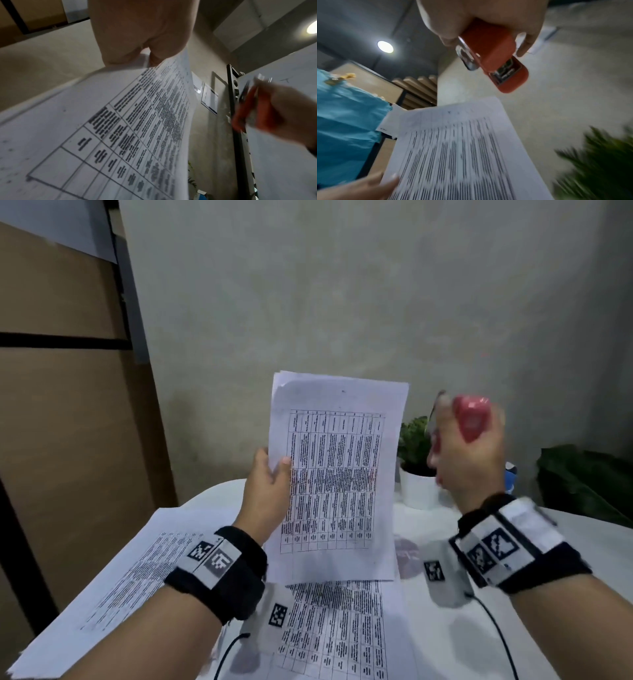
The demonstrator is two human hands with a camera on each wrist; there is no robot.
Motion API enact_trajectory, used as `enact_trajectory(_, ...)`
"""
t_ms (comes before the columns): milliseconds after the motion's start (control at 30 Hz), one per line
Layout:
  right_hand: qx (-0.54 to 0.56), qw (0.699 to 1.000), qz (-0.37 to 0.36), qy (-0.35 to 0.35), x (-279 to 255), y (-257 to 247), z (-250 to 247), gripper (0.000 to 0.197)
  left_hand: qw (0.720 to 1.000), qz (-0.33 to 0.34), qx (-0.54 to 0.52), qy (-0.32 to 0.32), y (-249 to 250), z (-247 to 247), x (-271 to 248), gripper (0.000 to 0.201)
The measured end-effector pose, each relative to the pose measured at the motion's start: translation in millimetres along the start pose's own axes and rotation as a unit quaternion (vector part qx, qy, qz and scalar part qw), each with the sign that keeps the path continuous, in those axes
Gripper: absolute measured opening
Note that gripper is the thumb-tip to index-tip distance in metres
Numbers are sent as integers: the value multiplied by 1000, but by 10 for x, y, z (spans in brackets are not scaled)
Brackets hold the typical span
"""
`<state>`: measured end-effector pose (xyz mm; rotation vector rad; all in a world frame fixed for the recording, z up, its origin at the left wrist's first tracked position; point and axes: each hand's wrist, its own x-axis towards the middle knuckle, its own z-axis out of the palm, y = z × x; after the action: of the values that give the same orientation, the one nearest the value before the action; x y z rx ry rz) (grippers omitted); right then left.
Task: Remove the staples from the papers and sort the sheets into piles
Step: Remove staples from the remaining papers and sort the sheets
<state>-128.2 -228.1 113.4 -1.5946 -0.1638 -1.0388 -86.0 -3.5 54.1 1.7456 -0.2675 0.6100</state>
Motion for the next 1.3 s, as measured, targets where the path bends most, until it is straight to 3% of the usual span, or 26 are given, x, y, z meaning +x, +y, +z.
enact_trajectory(100, 114, 987, -112, 20, 240, -374, 215, 33, 999, 12, -43, 1, -49, 16, -19, 9)
enact_trajectory(167, 131, 970, -203, 4, 377, -504, 404, 29, 997, 28, -67, 14, -87, 19, -27, 12)
enact_trajectory(300, -22, 962, -271, -36, 444, -526, 753, 36, 995, 35, -85, 28, -89, 22, -49, 13)
enact_trajectory(433, -76, 972, -194, -105, 472, -539, 1018, 38, 995, 28, -91, 37, -88, 49, -36, 15)
enact_trajectory(567, 3, 987, -91, -129, 458, -632, 1174, 27, 995, 28, -88, 27, -112, 72, -32, 18)
enact_trajectory(767, 115, 985, -26, -128, 428, -778, 1314, 37, 996, 52, -66, 19, -130, 106, -91, 13)
enact_trajectory(900, 132, 985, -27, -108, 402, -779, 1364, 38, 998, 42, -55, 9, -133, 118, -139, 19)
enact_trajectory(1033, 93, 990, -45, -95, 376, -738, 1386, 38, 998, 22, -16, -64, -87, 106, -193, 27)
enact_trajectory(1167, 37, 995, -84, -49, 429, -671, 1276, 40, 996, -65, -42, -55, 30, -118, -102, 26)
enact_trajectory(1300, -17, 995, -96, -7, 508, -550, 948, 42, 991, -133, -16, -24, 219, -640, 96, 29)
